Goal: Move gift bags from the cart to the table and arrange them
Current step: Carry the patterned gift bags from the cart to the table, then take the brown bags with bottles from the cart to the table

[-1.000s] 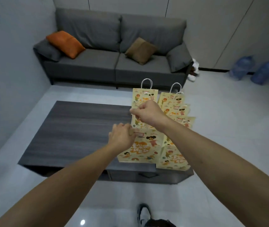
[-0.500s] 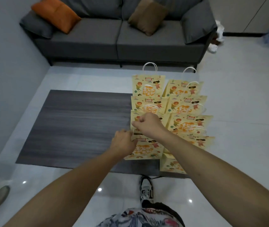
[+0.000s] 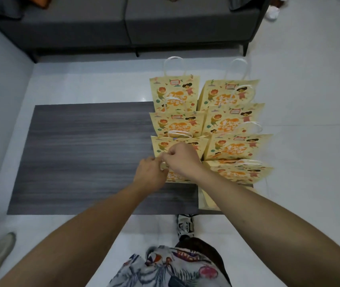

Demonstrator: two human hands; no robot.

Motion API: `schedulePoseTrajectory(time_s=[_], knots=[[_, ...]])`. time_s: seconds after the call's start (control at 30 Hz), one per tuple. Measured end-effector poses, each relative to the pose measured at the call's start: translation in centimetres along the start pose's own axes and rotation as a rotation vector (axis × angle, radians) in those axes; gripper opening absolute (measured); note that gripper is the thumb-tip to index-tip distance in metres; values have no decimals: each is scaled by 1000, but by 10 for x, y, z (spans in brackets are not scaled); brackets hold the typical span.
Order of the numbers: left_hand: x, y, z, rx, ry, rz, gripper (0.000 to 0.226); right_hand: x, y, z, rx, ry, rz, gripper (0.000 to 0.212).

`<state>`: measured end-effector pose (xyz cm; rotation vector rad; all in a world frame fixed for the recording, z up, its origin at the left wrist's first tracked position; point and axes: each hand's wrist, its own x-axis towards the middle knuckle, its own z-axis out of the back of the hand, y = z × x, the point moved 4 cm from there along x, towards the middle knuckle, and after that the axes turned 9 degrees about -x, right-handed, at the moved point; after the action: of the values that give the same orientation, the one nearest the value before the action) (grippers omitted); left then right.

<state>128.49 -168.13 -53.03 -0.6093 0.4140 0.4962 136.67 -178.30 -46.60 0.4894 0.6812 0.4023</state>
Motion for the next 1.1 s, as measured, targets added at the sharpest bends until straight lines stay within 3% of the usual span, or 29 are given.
schedulePoseTrajectory(time_s=[0.2, 0.47, 0.53, 0.63, 0.77, 1.1], knots=[[8, -5, 7, 7, 45, -54, 43, 2, 2, 9, -18, -34, -91, 52], [1, -6, 37, -7, 144, -209, 45, -30, 22, 14, -41, -93, -202, 33], [-3, -14, 59, 8, 112, -285, 46, -47, 28, 16, -22, -137, -239, 27], [-14, -34, 94, 22, 80, -438, 49, -80, 37, 20, -22, -253, -294, 50], [-39, -68, 119, 87, 81, -645, 49, -139, 36, 22, -9, -419, -398, 55], [-185, -193, 59, 191, 201, -1178, 47, -340, -18, -5, 102, -774, -830, 65]])
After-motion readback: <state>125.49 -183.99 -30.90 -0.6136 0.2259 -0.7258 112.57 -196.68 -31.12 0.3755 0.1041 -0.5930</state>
